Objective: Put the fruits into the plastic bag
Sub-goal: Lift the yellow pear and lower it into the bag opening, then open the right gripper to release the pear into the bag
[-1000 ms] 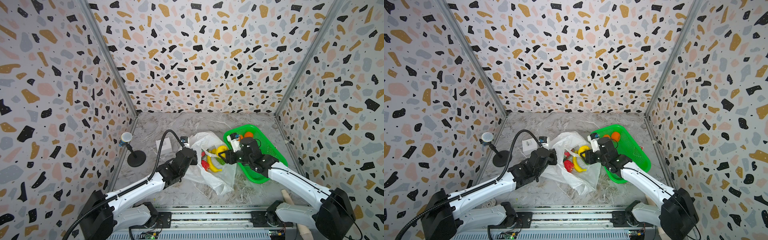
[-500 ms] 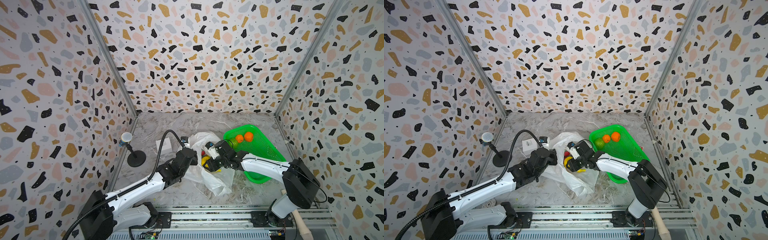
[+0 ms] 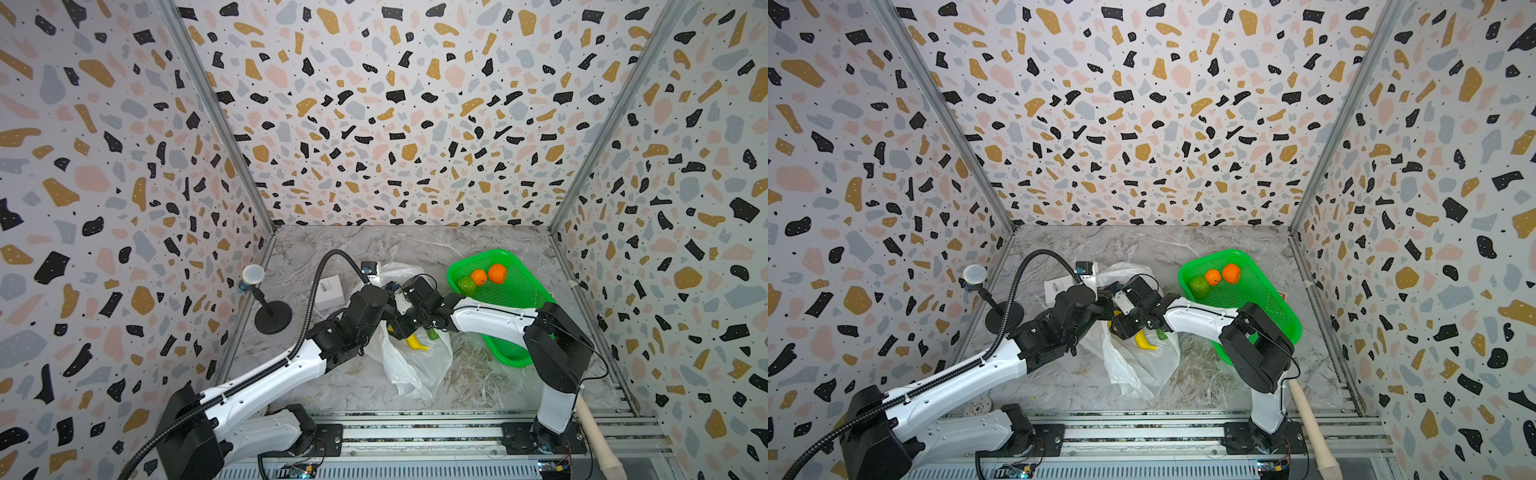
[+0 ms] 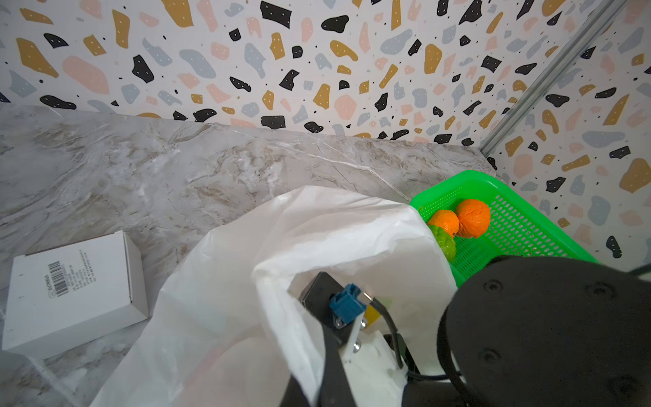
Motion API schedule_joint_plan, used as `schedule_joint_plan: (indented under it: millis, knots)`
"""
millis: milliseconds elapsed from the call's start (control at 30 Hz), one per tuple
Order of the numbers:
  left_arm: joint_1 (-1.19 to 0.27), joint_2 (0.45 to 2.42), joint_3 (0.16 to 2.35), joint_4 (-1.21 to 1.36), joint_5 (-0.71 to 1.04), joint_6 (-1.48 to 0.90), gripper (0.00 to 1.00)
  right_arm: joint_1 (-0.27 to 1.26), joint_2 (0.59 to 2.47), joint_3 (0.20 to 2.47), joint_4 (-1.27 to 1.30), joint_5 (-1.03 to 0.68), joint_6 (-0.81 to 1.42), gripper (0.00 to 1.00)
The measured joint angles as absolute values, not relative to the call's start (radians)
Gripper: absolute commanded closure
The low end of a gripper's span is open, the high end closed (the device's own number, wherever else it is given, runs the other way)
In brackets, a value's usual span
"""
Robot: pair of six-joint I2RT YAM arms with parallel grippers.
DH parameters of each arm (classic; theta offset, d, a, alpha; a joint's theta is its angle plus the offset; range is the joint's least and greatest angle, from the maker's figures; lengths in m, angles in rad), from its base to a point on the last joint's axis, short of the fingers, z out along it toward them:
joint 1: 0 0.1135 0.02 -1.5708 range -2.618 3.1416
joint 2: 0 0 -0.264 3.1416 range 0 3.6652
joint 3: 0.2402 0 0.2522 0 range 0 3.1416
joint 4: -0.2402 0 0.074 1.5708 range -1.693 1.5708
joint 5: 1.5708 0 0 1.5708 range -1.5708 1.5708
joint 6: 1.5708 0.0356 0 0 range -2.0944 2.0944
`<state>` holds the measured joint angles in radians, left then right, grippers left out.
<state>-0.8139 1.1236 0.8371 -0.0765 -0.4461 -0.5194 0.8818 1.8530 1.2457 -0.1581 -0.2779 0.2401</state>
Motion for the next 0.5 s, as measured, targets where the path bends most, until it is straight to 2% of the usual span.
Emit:
schedule_joint_plan:
  millis: [100, 300, 500]
  knots:
    - [-0.814, 1.118, 0.840, -0.089, -0.447, -0.517, 1.00, 0.877, 1.861, 1.258, -0.164, -0.247, 0.239, 0.40]
    - [-0.814, 1.115, 0.840, -0.096, -0.447, -0.517, 1.00, 0.857, 1.861, 1.258, -0.176, -0.184, 0.241, 0.11]
    - [-0.814, 1.117, 0.840, -0.096, -0.447, -0.517, 1.00, 0.820, 1.853, 1.250, -0.189, -0.161, 0.245, 0.05]
